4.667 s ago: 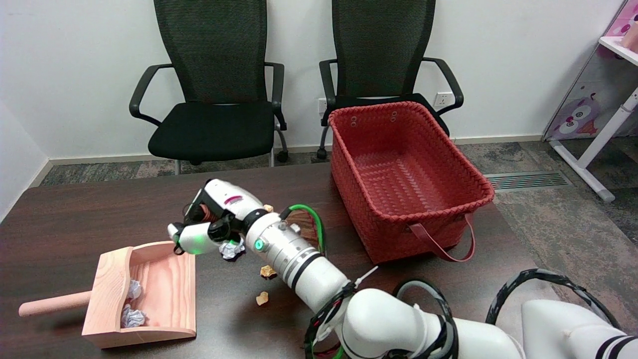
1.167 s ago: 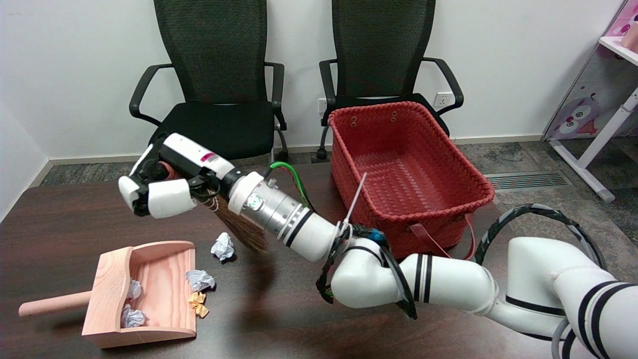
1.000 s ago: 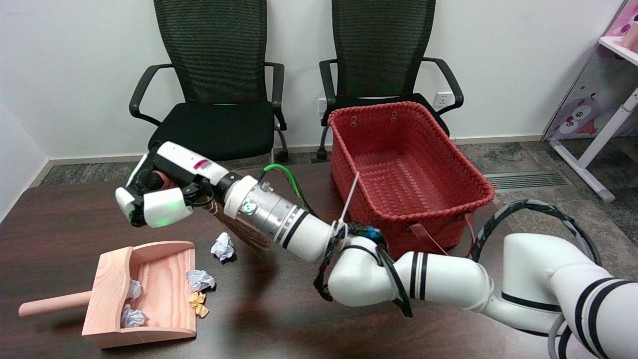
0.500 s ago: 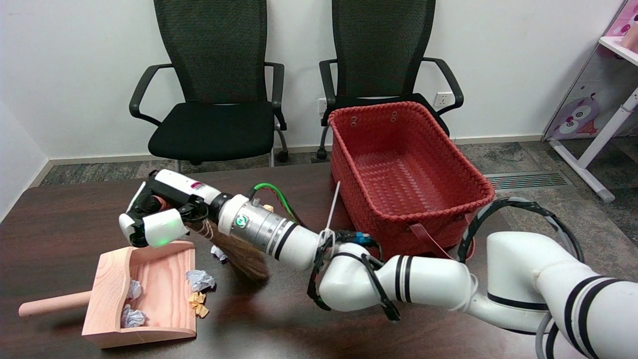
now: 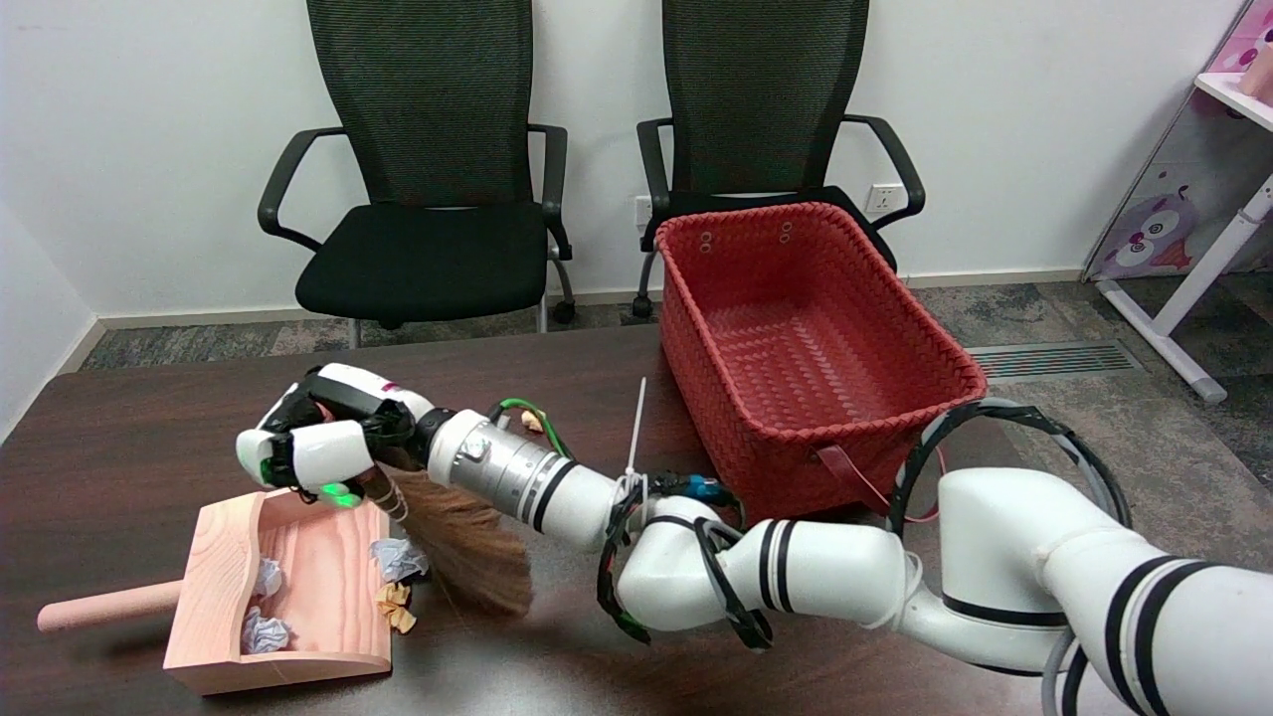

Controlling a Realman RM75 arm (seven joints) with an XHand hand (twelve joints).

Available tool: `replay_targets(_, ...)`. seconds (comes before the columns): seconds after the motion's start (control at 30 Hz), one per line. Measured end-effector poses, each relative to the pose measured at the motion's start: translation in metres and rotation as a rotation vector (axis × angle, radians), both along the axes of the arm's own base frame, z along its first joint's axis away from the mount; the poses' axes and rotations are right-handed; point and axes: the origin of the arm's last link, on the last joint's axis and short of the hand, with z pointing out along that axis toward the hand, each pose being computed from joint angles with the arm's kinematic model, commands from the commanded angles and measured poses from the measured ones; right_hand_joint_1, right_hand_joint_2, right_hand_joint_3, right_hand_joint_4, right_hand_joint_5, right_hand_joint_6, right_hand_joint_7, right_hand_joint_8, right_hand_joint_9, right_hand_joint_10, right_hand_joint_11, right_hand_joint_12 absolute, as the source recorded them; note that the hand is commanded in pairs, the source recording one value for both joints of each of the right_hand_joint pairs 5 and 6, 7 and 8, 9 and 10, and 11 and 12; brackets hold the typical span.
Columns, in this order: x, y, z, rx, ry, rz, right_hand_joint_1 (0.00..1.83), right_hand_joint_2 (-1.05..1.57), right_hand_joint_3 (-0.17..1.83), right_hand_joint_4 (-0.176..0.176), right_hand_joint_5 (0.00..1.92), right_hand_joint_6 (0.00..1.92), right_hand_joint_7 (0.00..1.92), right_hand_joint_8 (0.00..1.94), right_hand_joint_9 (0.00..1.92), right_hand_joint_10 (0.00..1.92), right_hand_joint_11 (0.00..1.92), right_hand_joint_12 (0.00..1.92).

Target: Sweep the paper ball into the dustpan.

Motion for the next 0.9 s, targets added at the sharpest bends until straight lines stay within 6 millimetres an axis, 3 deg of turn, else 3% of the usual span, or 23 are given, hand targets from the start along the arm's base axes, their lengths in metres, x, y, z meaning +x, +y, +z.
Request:
replay_targets(0.27,0.001,-0.002,-0.002,0.022,-0.198,-0.157,0.84,0.67,1.43,-0.008,1.92,1.92,1.92,1.92,1.92,1.92,1.81,1.81)
replay_targets(0.9,0.046,0.007,0.013,0.172,-0.921,-0.3,0.88,0.78,1.4,-0.008,1.92,1.92,1.92,1.92,1.92,1.92,1.75,1.75)
